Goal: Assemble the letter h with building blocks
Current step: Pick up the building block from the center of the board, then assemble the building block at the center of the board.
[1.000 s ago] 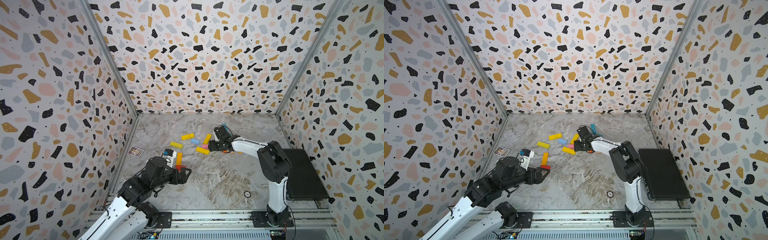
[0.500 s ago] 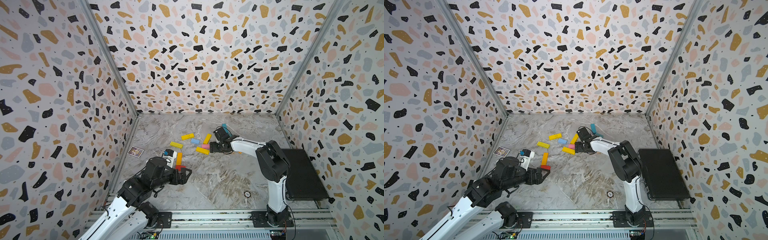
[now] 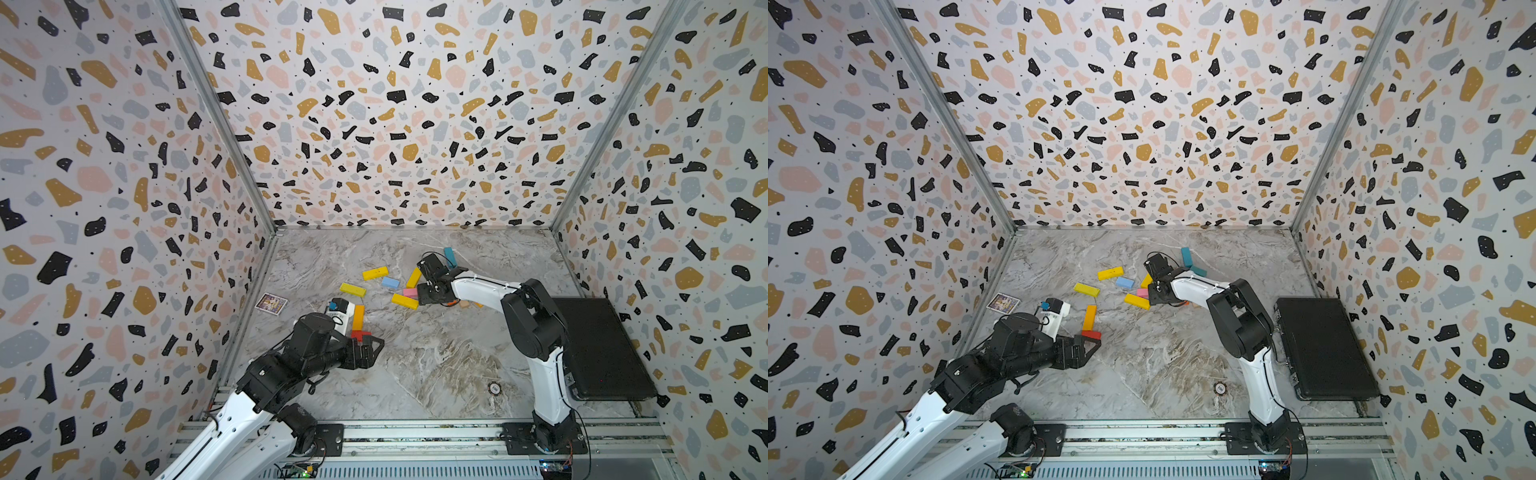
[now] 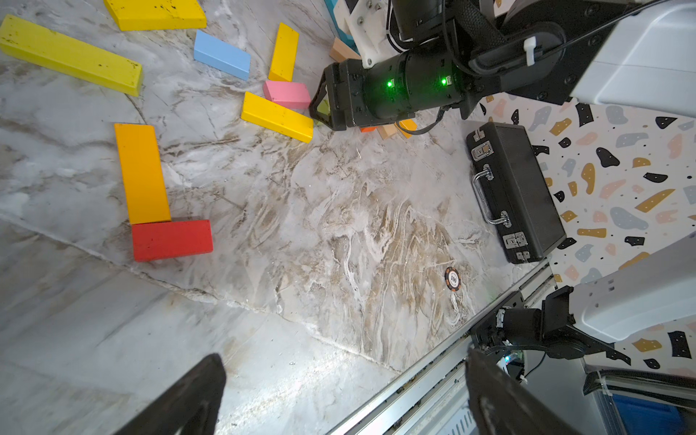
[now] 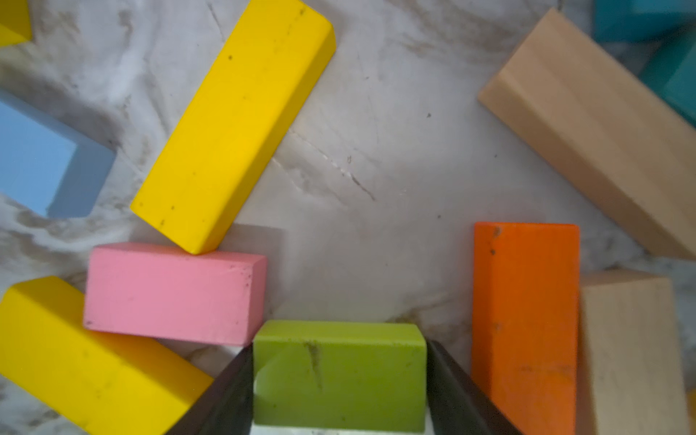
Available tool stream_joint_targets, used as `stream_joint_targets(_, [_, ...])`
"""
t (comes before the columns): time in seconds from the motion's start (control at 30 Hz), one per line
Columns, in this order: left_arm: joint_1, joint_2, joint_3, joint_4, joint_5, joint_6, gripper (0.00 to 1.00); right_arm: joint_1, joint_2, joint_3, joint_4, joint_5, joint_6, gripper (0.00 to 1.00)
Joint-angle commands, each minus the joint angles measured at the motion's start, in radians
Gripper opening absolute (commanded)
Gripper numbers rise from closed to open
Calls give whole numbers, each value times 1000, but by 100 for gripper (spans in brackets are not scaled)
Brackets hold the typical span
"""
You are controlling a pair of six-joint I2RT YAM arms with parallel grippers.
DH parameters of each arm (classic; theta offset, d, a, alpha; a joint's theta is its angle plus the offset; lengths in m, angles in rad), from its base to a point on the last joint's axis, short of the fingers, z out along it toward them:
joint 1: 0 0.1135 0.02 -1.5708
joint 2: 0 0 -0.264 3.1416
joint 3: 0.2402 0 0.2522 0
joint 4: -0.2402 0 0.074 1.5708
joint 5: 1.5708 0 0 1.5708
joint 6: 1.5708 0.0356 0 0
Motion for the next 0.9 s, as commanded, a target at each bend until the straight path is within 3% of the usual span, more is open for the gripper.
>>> stream_joint_targets(0.0, [5,-9,-4,26,11,-3,99,8,8,-5,-84,51,12,62])
stream_joint_targets(0.23, [4,-30,19,-3,-3,7,99,40,-139,-57,-57,110,14,57])
stream_joint_targets(0.5, [4,-107,44,-50,-42,23,99,227,-306,-165,-128,82,86,55])
stream_joint_targets(0.67, [5,-145,58,-73,-63,31,99,351,-288,-176,-93,3,193,55])
stream_joint_targets(0.87, [4,-186,68,-88,-85,38,99,447,-205,-116,-78,33,272,56])
